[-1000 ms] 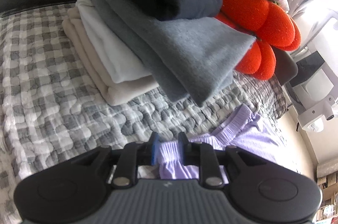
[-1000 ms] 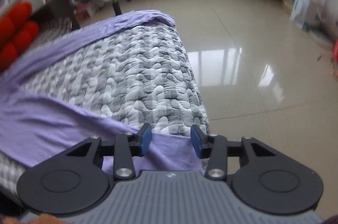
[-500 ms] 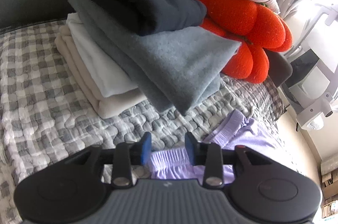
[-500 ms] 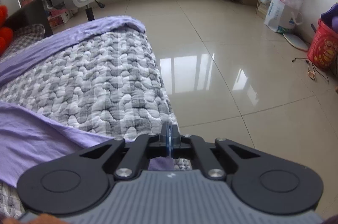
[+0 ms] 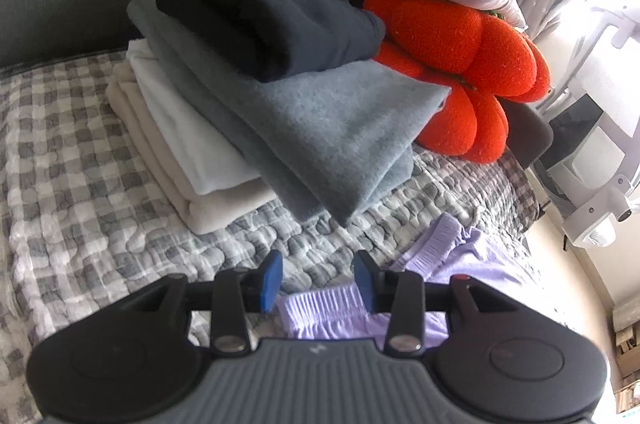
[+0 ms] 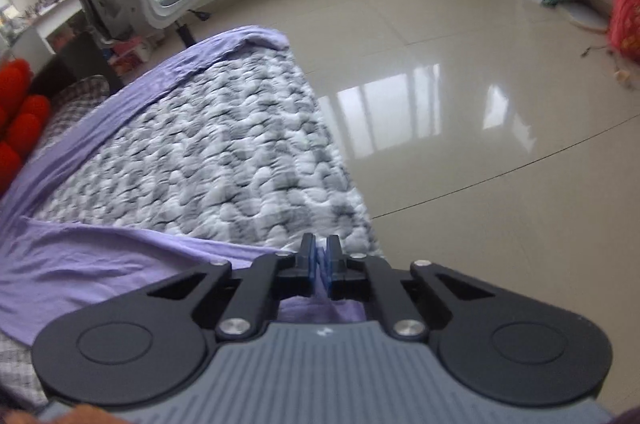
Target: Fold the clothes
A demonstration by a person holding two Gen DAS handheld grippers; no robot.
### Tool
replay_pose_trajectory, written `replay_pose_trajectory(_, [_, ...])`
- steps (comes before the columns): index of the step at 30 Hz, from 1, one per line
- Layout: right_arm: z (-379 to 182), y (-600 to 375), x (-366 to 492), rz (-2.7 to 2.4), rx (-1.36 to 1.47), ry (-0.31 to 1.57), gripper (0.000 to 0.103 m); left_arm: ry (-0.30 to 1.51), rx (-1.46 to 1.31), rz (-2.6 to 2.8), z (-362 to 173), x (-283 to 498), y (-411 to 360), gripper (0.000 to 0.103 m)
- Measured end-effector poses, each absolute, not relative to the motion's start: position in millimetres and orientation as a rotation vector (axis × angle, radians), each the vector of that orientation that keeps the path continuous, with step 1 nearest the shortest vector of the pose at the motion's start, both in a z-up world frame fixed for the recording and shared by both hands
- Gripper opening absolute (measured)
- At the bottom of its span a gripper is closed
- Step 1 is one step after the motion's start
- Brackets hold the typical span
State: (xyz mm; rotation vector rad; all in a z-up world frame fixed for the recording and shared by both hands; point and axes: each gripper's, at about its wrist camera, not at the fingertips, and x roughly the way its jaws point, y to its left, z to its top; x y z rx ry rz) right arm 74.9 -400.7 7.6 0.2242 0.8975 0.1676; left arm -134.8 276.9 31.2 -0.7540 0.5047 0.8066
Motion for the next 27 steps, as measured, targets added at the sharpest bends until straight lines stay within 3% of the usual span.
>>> replay_pose_trajectory(8, [2,-383,76,0.080,0.039,0.887,0.004,0.512,-0.719,0.803,33,-132,274,0.041])
replay_pose_trajectory(15, [0,-366,76,-0.014,-0.131,0.866,0.006,0.498,-0.661,0.757,39,-125,266,0.055])
replay_pose_trajectory(16, [2,-361,77,-0.032,-0.154,0.849,0.010,0.499,-0.648,0.749,40,-123,265,0.057])
replay_pose_trajectory(23, [29,-316,87,0.063,-0.119,0.709,0.016,0.547,-0.543,0.673,52,-84,260,0.063])
replay_pose_trajectory(27, [30,-286,92,0.136,-0.145,0.693,0.016,0.614,-0.419,0.585,58,-43,256,0.075])
